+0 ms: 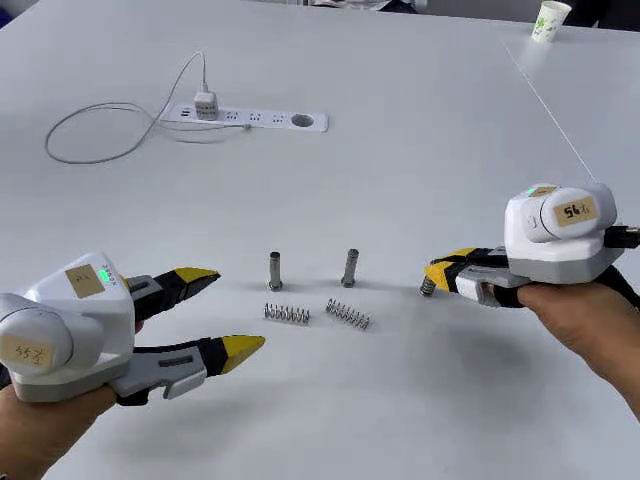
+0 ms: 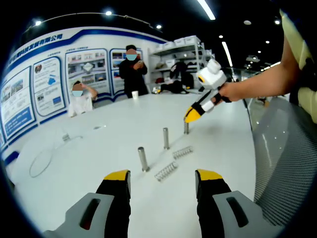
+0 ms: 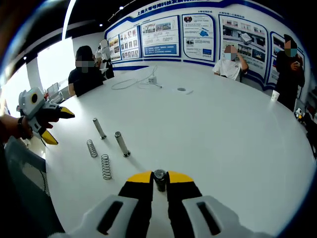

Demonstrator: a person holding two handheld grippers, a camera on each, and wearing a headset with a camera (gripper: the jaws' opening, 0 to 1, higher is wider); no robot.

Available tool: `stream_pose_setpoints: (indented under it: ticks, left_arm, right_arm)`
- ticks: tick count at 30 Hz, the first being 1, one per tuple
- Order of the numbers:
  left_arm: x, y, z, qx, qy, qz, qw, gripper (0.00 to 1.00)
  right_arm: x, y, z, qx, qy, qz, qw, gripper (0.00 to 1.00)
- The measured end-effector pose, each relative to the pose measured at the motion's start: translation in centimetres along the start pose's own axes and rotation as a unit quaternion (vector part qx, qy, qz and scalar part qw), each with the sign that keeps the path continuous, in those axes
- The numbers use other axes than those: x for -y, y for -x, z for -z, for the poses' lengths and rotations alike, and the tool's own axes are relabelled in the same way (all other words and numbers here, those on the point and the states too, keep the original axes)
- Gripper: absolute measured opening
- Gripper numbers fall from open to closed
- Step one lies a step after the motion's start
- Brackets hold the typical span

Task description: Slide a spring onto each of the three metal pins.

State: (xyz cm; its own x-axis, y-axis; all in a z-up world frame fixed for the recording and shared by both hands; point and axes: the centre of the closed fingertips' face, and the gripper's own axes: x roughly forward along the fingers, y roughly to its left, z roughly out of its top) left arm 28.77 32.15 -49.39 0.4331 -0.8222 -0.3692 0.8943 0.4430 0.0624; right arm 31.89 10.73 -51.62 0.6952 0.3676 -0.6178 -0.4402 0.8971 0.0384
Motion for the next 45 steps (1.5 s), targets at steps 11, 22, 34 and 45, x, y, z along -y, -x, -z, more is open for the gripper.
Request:
stream_pose_setpoints:
  ticks: [11,22,34,45]
  left_arm:
    - [0.3,0.0,-0.2,0.002,-0.001,0.001,1.0000,0.54]
    - [0.4,0.1,-0.2,0.002,-0.001,0.001,1.0000,0.54]
    - [0.5,-0.1,-0.1,0.004,0.000,0.005,1.0000,0.54]
    - [0.5,-0.1,-0.1,0.006,-0.001,0.006,1.0000,0.54]
  right_arm:
    - [0.1,0.2,0.0,0.005,0.006,0.002,1.0000,0.16]
    - [-0.6,1.4,0.1,0.011,0.020,0.006,0.9997,0.18]
    - [-3.2,1.4,0.9,0.004,0.024,-0.016,0.9996,0.18]
    - [-6.9,-0.7,-0.2,-0.008,0.059,-0.059,0.9965,0.18]
